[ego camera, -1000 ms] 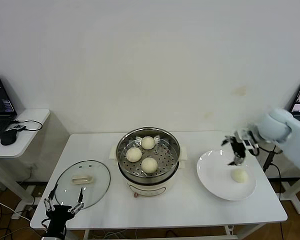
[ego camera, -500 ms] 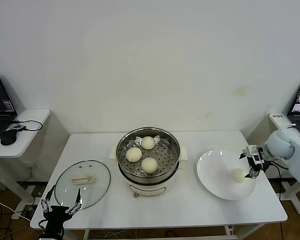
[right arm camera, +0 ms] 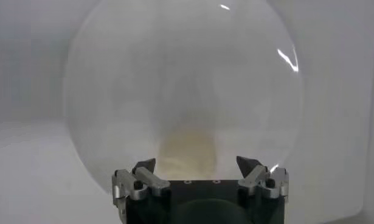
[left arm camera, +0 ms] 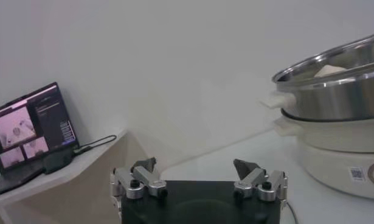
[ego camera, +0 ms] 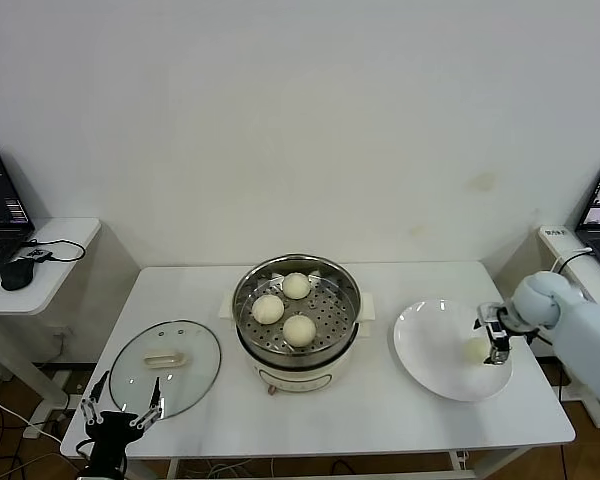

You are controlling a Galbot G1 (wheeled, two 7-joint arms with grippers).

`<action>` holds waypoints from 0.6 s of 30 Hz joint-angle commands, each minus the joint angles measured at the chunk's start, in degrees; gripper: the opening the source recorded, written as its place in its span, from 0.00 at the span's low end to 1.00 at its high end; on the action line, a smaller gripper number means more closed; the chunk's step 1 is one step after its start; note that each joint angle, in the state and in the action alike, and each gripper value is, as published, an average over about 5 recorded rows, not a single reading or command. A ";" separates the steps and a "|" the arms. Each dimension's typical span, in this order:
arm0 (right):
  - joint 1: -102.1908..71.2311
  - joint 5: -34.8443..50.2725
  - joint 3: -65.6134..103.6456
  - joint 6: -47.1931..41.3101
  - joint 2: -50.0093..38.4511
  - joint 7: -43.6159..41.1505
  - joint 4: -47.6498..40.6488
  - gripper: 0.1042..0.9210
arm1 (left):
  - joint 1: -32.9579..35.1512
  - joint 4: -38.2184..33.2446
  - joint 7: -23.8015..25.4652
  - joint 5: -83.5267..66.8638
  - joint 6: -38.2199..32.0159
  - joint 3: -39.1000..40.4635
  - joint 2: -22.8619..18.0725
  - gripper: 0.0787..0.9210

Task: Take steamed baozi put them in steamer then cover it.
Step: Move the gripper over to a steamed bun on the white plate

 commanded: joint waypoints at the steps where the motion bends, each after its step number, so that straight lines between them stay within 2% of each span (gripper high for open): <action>1: -0.99 -2.00 0.63 0.16 1.85 -0.05 -2.09 0.81 | 0.01 0.12 0.05 0.01 0.02 0.04 -0.03 0.88; 18: -1.16 -2.48 1.70 0.16 0.55 -0.48 -0.87 0.57 | -0.18 0.33 0.04 0.02 0.00 0.08 -0.18 0.88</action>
